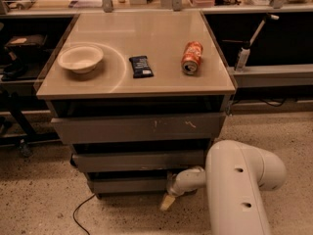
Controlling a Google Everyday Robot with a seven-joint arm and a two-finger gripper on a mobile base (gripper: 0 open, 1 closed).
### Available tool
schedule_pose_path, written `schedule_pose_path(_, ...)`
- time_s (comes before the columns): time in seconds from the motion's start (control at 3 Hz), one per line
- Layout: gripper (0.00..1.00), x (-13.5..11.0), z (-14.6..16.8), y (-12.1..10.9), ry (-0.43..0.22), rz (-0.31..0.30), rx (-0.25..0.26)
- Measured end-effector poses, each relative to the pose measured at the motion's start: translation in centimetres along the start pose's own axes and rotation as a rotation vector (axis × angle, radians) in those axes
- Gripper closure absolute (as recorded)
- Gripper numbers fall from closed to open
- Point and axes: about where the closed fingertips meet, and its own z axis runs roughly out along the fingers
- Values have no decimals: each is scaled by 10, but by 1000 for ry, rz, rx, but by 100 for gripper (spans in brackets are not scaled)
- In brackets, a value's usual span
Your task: Open bottom drawer
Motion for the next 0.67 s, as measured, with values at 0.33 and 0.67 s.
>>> schedule_pose_path(0.33,0,0,17,8,20,-12,-46)
schedule_pose_path(0.67,0,6,15,24,67,-24,-103)
